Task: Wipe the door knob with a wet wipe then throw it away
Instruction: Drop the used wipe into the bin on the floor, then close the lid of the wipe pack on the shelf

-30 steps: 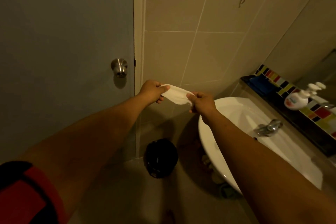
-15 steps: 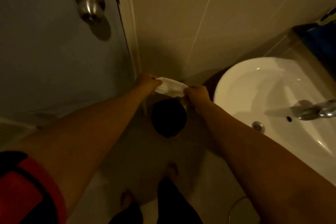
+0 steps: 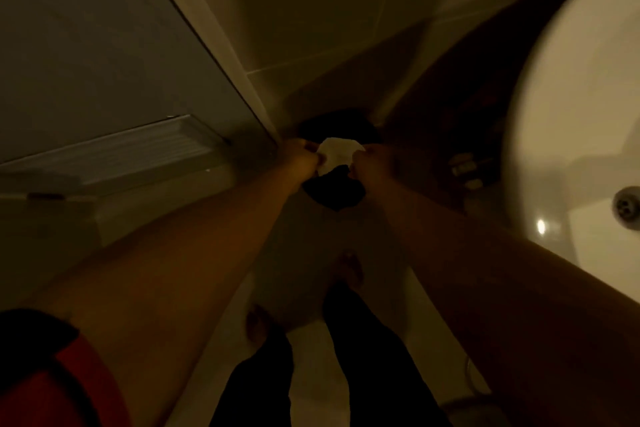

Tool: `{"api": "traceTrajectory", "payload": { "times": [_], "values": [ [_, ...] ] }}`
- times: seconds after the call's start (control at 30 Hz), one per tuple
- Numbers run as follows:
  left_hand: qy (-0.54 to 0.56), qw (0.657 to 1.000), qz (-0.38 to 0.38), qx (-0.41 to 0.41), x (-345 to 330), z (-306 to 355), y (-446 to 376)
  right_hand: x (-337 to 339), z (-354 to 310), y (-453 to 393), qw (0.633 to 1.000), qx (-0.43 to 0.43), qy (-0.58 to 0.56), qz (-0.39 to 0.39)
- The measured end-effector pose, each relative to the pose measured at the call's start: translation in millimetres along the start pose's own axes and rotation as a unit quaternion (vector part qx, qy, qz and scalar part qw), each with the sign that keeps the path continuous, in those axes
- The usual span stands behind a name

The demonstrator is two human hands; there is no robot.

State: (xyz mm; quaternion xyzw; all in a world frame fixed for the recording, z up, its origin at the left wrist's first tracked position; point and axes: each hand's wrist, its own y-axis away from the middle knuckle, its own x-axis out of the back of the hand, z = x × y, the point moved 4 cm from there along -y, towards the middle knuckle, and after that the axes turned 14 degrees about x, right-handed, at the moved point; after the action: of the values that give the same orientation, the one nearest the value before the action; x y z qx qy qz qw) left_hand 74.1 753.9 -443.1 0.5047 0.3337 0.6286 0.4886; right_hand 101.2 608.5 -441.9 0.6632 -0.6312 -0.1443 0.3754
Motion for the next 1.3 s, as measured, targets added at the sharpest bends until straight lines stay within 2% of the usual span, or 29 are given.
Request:
{"api": "traceTrajectory", "payload": {
  "times": [0.1,0.23,0.3,0.43,0.57,0.7,0.83,0.9,1.1,1.3],
  "values": [
    [0.015,1.000,-0.020,0.006,-12.1,7.0,-22.8,-5.9,9.7,-20.2,1.000,-0.002,-0.020,-0.012],
    [-0.088,0.996,0.006,0.005,-16.2,18.3,-34.1,-1.2,5.0,-30.9,0.997,0.035,0.054,-0.043],
    [-0.106,0.994,0.022,-0.028,-10.9,21.8,-30.8,1.7,2.8,-27.8,0.994,0.037,0.081,-0.064],
    [-0.147,0.987,0.045,-0.045,7.6,26.8,-4.6,15.0,-12.1,-1.5,0.989,0.071,0.108,-0.073],
    [-0.210,0.973,0.045,-0.088,31.5,40.4,46.5,28.2,-55.1,40.5,0.981,0.100,0.145,-0.079],
    [-0.328,0.932,0.069,-0.142,56.9,57.0,127.5,50.0,-115.1,106.4,0.950,0.194,0.228,-0.084],
    [-0.427,0.872,0.107,-0.213,85.4,68.2,216.9,76.2,-174.2,188.7,0.920,0.295,0.250,-0.063],
    [-0.461,0.844,0.125,-0.243,100.6,75.9,266.5,93.9,-200.9,229.5,0.912,0.317,0.258,-0.040],
    [-0.485,0.771,0.198,-0.362,129.1,107.5,414.5,159.4,-264.8,340.9,0.881,0.368,0.293,0.043],
    [-0.474,0.716,0.229,-0.459,98.4,137.4,534.4,255.9,-283.8,428.8,0.850,0.386,0.322,0.156]
  ]
}}
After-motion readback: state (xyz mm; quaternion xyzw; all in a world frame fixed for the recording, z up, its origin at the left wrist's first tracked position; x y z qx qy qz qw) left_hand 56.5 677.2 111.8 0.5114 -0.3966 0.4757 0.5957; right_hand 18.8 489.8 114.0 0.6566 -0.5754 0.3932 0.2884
